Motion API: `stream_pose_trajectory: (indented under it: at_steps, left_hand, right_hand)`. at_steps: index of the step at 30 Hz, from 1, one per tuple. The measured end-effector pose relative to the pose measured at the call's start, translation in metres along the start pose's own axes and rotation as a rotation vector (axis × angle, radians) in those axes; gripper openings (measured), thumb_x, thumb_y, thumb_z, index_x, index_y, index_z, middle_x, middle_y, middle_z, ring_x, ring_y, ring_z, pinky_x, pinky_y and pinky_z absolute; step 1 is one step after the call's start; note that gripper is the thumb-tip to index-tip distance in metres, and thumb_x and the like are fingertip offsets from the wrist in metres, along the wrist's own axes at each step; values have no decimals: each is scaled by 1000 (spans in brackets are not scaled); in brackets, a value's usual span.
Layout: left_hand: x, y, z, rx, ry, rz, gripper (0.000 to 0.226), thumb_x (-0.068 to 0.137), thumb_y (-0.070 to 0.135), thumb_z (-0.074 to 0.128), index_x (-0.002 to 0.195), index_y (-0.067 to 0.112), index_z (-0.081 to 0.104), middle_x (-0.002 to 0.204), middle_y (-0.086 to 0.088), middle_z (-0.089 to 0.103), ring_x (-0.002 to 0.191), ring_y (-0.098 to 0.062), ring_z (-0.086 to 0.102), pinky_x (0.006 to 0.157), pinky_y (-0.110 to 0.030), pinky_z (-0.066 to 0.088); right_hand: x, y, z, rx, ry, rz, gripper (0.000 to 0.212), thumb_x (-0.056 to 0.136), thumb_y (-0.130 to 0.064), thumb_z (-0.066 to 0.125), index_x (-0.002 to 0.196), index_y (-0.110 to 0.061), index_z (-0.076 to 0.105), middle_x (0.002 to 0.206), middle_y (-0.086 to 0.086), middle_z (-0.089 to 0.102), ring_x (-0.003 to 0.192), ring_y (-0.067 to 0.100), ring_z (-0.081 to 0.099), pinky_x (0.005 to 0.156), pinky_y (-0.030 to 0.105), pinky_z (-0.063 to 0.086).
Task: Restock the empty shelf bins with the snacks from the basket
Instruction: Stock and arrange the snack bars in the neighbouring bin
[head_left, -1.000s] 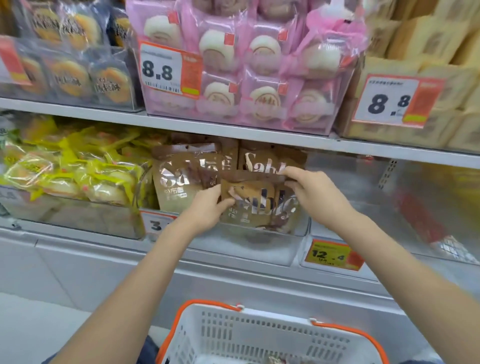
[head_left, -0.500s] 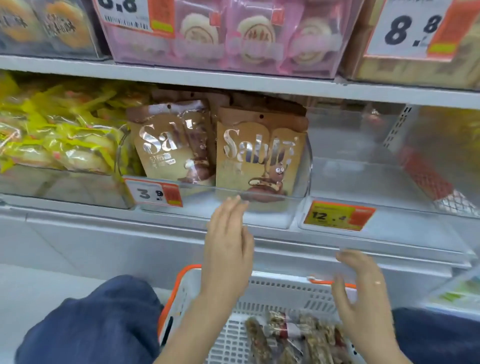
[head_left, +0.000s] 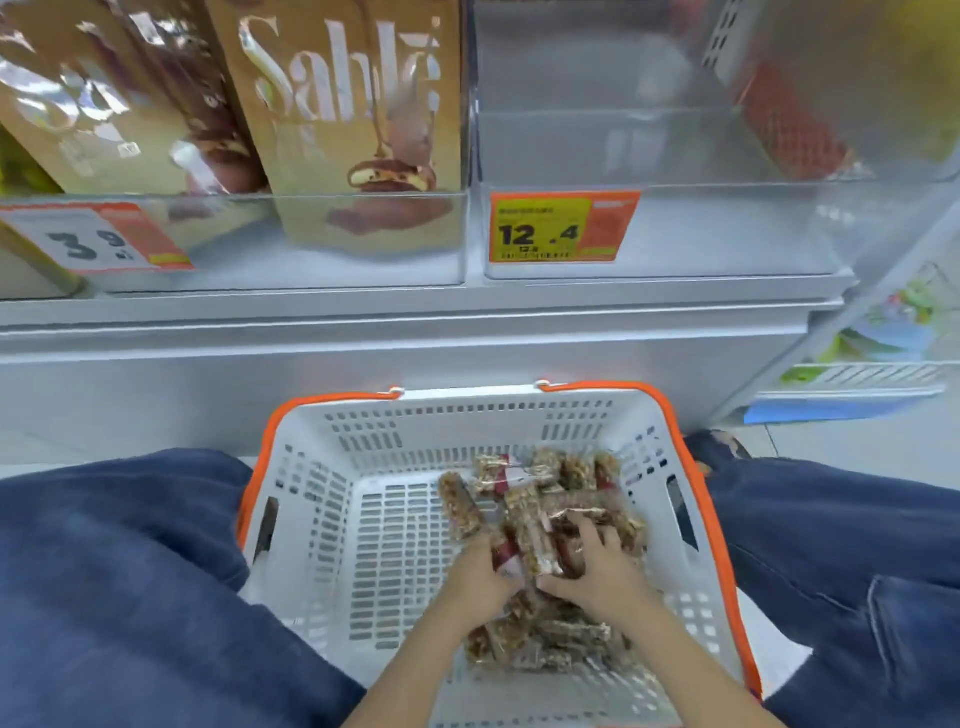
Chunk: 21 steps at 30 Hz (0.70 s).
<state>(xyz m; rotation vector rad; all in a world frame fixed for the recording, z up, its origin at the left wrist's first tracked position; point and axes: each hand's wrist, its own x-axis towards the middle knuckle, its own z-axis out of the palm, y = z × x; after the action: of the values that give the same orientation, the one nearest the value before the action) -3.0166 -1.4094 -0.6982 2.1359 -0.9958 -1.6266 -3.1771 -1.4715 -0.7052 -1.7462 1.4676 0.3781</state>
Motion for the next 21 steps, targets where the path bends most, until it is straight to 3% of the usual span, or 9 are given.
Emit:
stream_pose_trajectory:
  at_steps: [4, 7, 9, 11, 13, 15, 16, 18, 21]
  left_hand:
    - [26, -7, 10, -271, 190, -263, 51, 77, 26, 75, 120, 10, 51, 101, -9, 67, 89, -24, 66, 76, -36, 57]
    - [34, 0, 12, -652, 150, -333, 28, 86, 17, 68, 111, 9, 59, 93, -6, 66, 81, -17, 63, 67, -30, 52]
    - [39, 5, 9, -822, 36, -362, 23, 86, 26, 68, 103, 14, 59, 97, -2, 62, 88, -13, 58, 79, -28, 47]
    - [46, 9, 11, -855, -49, -398, 41, 80, 36, 73, 112, 16, 58, 107, -2, 63, 97, -15, 59, 85, -32, 46]
    - [51, 17, 12, -924, -58, -434, 82, 69, 40, 82, 137, 15, 45, 132, -6, 56, 114, -21, 58, 86, -36, 50]
    - [55, 27, 11, -989, -49, -421, 128, 40, 52, 93, 148, 24, 28, 150, 0, 37, 132, -22, 43, 101, -41, 43]
    - [60, 30, 9, -988, -54, -399, 142, 27, 56, 94, 148, 30, 26, 152, 3, 33, 134, -21, 40, 105, -43, 41]
    - [54, 43, 3, -894, -44, -283, 148, 17, 59, 92, 147, 34, 25, 148, 3, 38, 130, -22, 45, 105, -44, 41]
    - [39, 57, -1, -837, 45, -163, 135, 35, 59, 90, 148, 34, 20, 149, 2, 35, 133, -23, 40, 105, -39, 41]
  right_hand:
    - [15, -7, 11, 231, -59, 67, 109, 59, -78, 64, 143, -34, 11, 144, 10, 33, 124, 29, 47, 89, 38, 45]
    - [26, -12, 20, 329, 56, 111, 83, 68, -71, 62, 133, -36, 26, 125, 3, 49, 104, 25, 58, 80, 36, 50]
    - [33, -15, 20, 455, 112, 136, 64, 76, -53, 67, 128, -32, 36, 112, 0, 58, 90, 20, 62, 75, 36, 53]
    - [36, -22, 16, 596, 42, 150, 54, 80, -33, 68, 126, -27, 42, 102, -4, 63, 83, 16, 63, 70, 33, 53]
    - [34, -32, 5, 601, -72, 73, 55, 82, -21, 66, 130, -23, 40, 105, -6, 60, 88, 13, 61, 71, 30, 51]
    - [26, -39, -12, 545, -176, -49, 71, 84, -18, 66, 141, -28, 24, 115, -12, 49, 98, 6, 56, 73, 18, 50]
    - [23, -40, -20, 537, -215, -90, 81, 85, -17, 66, 144, -34, 12, 118, -14, 44, 98, 1, 54, 70, 12, 47]
    - [13, -42, -36, 553, -267, -140, 92, 85, -18, 66, 147, -35, 0, 124, -15, 42, 99, -6, 52, 69, 6, 41]
    - [-3, -45, -55, 596, -196, -149, 86, 85, -27, 70, 149, -30, 13, 131, -20, 35, 117, -1, 39, 83, 9, 37]
